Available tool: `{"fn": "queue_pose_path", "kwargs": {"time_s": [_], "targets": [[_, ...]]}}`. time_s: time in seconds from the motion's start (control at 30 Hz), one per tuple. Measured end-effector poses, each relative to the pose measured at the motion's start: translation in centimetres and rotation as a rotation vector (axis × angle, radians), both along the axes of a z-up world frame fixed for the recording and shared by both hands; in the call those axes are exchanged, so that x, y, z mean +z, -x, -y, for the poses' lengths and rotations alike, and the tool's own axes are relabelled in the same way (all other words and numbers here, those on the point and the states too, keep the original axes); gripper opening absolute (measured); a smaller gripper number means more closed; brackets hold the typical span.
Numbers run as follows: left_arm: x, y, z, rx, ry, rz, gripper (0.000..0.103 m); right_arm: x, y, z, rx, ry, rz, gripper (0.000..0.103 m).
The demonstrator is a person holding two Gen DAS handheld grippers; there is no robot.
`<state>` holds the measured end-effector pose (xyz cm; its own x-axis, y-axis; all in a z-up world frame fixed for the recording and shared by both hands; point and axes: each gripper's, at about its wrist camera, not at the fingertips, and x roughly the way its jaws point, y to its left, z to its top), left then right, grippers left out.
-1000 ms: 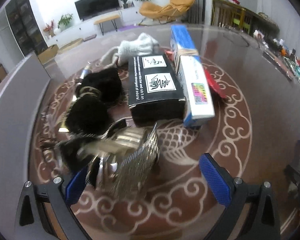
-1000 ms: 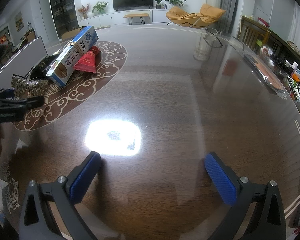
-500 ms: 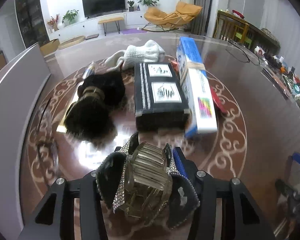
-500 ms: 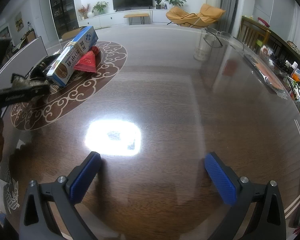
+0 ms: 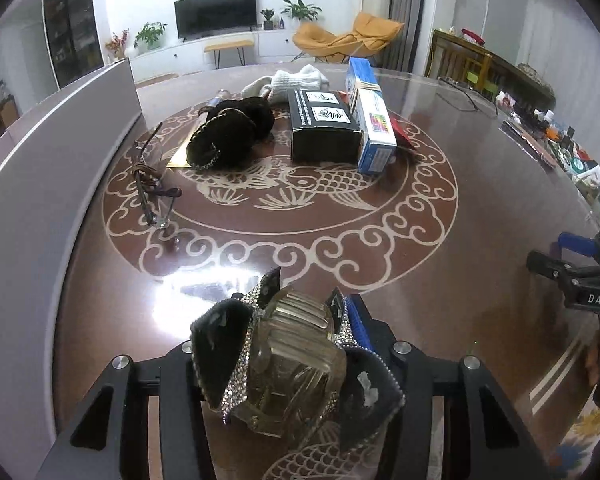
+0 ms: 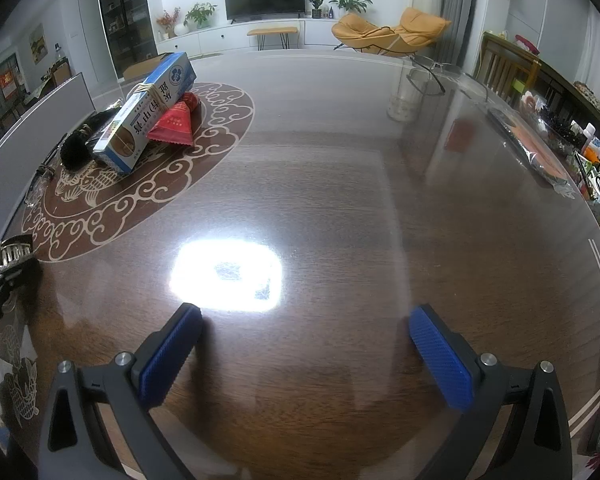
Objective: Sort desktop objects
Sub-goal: 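Lift the bow hair clip with the left tool and hold it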
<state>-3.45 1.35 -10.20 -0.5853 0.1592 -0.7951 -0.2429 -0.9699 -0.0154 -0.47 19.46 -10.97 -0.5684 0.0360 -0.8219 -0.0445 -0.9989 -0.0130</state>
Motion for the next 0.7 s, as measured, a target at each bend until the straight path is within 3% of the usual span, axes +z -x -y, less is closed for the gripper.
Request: {"fn": "queue_pose_path", "kwargs": {"time_s": [0.2,0.7], "targets": [[-0.05,-0.18,-0.29,0.000,0.015,-0.038,0.050,0.04,-0.03,-0.13,-0.001,0.000,0.000,0.103],[-0.01,-0.23,-0.12,0.006,0.008,-0.040,0.050,-0.01,-0.02,-0.06,-0.001,0.000,0.000,0.103]]}}
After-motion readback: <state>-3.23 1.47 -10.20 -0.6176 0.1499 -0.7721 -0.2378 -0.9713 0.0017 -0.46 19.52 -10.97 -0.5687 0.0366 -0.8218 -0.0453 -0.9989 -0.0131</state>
